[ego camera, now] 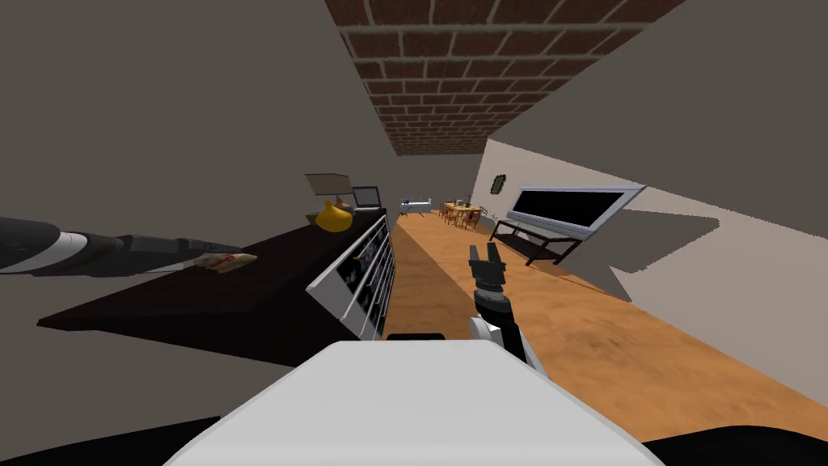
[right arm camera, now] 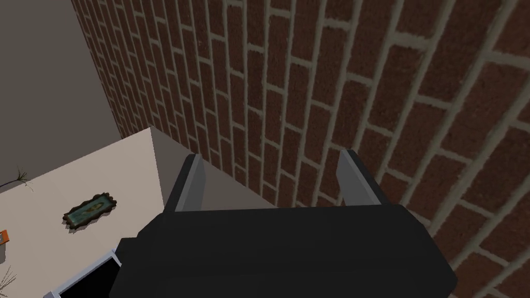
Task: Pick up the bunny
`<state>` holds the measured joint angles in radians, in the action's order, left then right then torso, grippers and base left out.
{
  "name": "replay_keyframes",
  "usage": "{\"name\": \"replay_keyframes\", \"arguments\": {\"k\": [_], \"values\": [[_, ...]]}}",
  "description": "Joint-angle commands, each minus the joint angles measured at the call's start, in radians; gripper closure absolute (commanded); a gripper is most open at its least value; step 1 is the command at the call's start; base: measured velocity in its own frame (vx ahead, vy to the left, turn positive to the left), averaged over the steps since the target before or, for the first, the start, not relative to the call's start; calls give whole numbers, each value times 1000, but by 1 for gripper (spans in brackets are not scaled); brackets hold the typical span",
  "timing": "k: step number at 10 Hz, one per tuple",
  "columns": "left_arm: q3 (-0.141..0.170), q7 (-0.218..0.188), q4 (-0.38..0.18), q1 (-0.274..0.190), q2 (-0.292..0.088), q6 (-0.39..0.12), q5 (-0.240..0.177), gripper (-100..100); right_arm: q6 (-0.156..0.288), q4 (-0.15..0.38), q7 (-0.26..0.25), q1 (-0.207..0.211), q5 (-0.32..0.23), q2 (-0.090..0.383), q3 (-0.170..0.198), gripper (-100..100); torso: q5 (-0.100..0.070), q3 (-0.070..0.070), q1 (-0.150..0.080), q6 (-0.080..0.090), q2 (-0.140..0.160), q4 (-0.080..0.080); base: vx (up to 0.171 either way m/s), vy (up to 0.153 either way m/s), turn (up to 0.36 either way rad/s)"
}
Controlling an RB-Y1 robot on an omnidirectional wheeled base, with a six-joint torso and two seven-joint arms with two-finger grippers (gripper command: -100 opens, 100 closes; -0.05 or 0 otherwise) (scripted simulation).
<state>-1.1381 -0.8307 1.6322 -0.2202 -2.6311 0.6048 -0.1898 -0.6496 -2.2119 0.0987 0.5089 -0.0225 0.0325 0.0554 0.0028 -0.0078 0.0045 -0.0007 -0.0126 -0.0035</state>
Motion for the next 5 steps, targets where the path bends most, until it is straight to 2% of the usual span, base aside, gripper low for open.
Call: {"name": "replay_keyframes", "arguments": {"k": [1,2,3,4,5], "values": [[12,22,44,-41,-10,6,20,-100,0,0,0,0,0,0,0,0,0,0,0,0,0,0,164,19,404],[13,46,72,-69,-21,2,36,-100,0,0,0,0,0,0,0,0,0,2,0,-1,3,1,215,23,465],[13,46,88,-80,-21,2,36,-100,0,0,0,0,0,0,0,0,0,1,1,-1,2,1,172,-33,187],[13,71,119,-115,-33,-3,52,-100,0,0,0,0,0,0,0,0,0,2,-1,1,3,1,155,-28,368],[13,71,133,-120,-33,-3,52,-100,0,0,0,0,0,0,0,0,-1,3,-1,-1,4,2,128,-21,155]]}}
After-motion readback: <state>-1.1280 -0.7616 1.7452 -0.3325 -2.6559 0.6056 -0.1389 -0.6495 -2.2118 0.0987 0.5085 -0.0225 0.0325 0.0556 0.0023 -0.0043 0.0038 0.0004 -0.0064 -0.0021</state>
